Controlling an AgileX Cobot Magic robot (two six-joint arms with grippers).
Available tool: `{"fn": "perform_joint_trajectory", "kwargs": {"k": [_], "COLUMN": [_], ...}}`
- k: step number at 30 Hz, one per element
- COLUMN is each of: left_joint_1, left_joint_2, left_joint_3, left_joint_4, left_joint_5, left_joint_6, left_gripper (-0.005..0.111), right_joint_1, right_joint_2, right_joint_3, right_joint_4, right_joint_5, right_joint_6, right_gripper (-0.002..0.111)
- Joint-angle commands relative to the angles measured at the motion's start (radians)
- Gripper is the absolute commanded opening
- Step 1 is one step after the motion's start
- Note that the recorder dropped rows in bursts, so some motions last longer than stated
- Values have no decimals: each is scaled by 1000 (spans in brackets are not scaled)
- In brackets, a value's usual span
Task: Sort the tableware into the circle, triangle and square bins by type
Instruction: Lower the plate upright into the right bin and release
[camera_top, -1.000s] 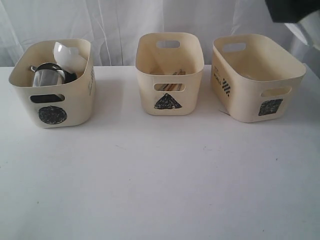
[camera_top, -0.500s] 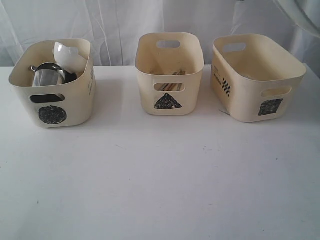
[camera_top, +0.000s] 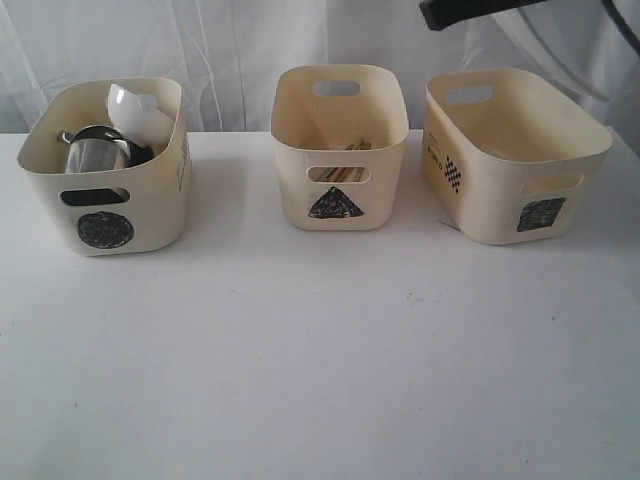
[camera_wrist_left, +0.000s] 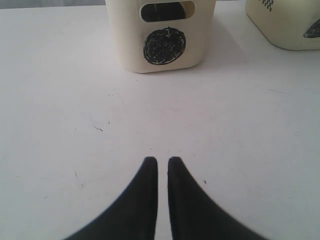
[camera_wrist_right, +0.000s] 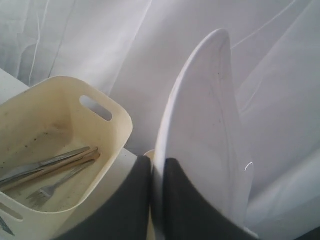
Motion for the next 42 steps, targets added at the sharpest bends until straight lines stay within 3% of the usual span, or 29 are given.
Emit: {"fn": "perform_joint_trajectory", "kwargs": {"k": [1,24,31,42], "left_joint_1": [0,0,0,0], "left_joint_2": [-5,-5,-5,-5], "left_joint_3": [4,4,4,4], "left_joint_4": [-3,-3,-3,-3], "left_joint_5": [-4,-4,-4,-4], "left_joint_6": [-2,-2,-2,-2], "left_gripper": [14,14,14,14], "right_joint_1": [-23,-46,-55,-55], "right_joint_2": [49,187,187,164], "right_joint_3": [-17,-17,-17,-17], "right_joint_4": [-9,-6,-6,-8], "right_joint_5": [-88,-130,-151,-127], "right_joint_6": [-6,35,43,43], "right_gripper": [0,1,24,25]}}
